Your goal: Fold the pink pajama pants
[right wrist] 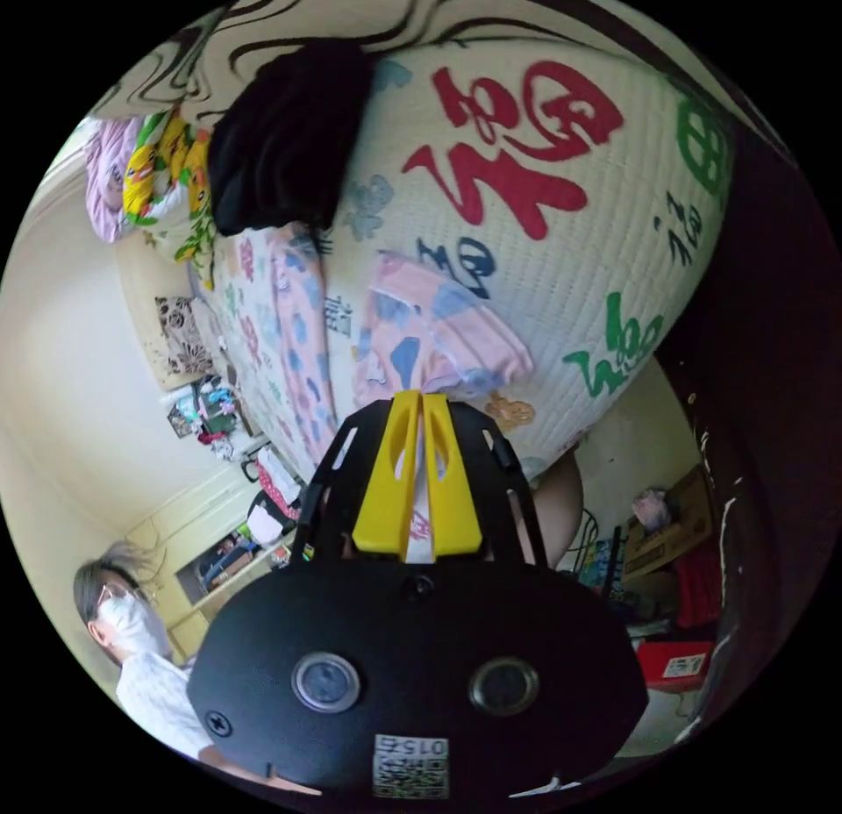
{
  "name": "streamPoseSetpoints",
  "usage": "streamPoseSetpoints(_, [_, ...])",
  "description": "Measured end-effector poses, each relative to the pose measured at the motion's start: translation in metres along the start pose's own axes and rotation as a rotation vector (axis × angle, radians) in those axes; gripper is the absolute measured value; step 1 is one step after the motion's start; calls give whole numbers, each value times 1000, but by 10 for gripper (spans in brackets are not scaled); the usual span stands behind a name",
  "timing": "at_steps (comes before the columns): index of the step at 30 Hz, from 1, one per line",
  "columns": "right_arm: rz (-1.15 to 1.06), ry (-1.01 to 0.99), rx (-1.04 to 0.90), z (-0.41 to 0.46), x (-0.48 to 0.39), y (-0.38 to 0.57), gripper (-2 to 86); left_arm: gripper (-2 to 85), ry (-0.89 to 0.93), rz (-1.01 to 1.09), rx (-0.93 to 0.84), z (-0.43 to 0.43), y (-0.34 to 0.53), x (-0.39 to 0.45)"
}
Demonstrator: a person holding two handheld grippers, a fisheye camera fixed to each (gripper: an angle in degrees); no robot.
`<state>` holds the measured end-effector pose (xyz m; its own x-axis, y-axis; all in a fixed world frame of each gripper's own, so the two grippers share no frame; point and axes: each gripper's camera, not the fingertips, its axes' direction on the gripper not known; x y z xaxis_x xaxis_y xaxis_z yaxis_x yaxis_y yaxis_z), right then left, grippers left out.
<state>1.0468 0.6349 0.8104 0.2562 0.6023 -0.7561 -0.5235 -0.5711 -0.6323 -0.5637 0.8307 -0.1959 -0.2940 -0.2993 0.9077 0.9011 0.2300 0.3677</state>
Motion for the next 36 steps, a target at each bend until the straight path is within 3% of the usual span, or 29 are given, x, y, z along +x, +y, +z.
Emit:
streamPoseSetpoints(10, [-274, 125, -105, -25, -181, -59, -6, 0, 174, 84, -114, -85, -76, 77])
streamPoseSetpoints(20, [-385, 447, -111, 65, -348, -153, 0, 1, 177, 100, -113, -65, -167, 198])
streamPoseSetpoints(24, [-377, 514, -70, 95, -379, -163, 23, 2, 181, 62, -91, -55, -184, 233])
streamPoseSetpoints(31, [-571, 672, 52, 76, -429, -145, 77, 10, 226, 151, -98, -104, -186, 290])
streamPoseSetpoints(36, [-639, 648, -38, 71, -417, -104, 76, 24, 252, 147, 8, -172, -168, 324])
